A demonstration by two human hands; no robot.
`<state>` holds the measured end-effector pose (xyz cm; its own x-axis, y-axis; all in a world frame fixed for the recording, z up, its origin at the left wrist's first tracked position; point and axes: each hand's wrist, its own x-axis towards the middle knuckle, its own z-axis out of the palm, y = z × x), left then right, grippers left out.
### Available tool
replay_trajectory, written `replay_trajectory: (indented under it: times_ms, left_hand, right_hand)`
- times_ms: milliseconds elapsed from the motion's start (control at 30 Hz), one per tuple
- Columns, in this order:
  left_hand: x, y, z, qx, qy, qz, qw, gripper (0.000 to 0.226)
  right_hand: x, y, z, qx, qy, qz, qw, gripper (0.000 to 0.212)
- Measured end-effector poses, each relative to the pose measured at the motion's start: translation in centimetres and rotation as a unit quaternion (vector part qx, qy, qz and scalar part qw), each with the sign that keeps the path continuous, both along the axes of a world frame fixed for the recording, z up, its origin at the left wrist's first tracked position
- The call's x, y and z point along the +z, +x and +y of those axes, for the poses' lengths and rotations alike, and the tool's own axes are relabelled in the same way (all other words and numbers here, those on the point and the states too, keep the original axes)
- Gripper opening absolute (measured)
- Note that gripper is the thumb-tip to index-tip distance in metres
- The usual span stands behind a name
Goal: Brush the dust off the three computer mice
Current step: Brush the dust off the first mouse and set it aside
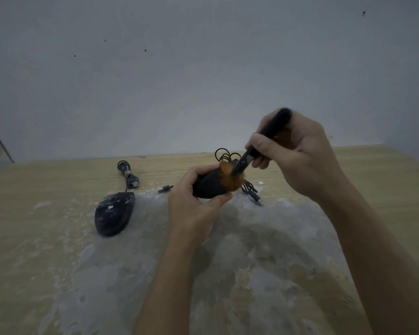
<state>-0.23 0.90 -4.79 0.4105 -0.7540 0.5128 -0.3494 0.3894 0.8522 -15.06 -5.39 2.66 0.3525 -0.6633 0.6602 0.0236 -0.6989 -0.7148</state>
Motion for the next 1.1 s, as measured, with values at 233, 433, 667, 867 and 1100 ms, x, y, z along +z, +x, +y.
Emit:
replay_trajectory:
  times_ms: [233, 433, 667, 867, 1100]
  left_hand:
    - [-0.2, -0.2, -0.1, 0.003, 0.006, -0.008, 1.0, 0.049]
    - [0.1, -0.1, 0.0, -0.02, -0.011, 0.016, 1.0, 0.051]
    - [-0.1, -0.2, 0.0, -0.008, -0.005, 0.0, 1.0, 0.049]
    - [-0.1, -0.2, -0.1, -0.002, -0.01, 0.019, 1.0, 0.049]
    - [-0.3, 0.3, 0.1, 0.01, -0.027, 0.051, 0.998, 0.046]
  right_hand:
    - [0.1, 0.1, 0.1, 0.005, 0.008, 0.009, 1.0, 0.006]
    - [-0.1, -0.2, -0.8, -0.188, -0.052, -0.061, 0.979, 0.008]
    - [-0.1, 0.2, -0.3, -0.099, -0.018, -0.017, 0.995, 0.007]
    - [0.5, -0.1, 0.3, -0.082, -0.08, 0.0, 0.993, 0.008]
    - [-0.2, 0.5, 0.2, -0.061, -0.085, 0.043, 0.994, 0.006]
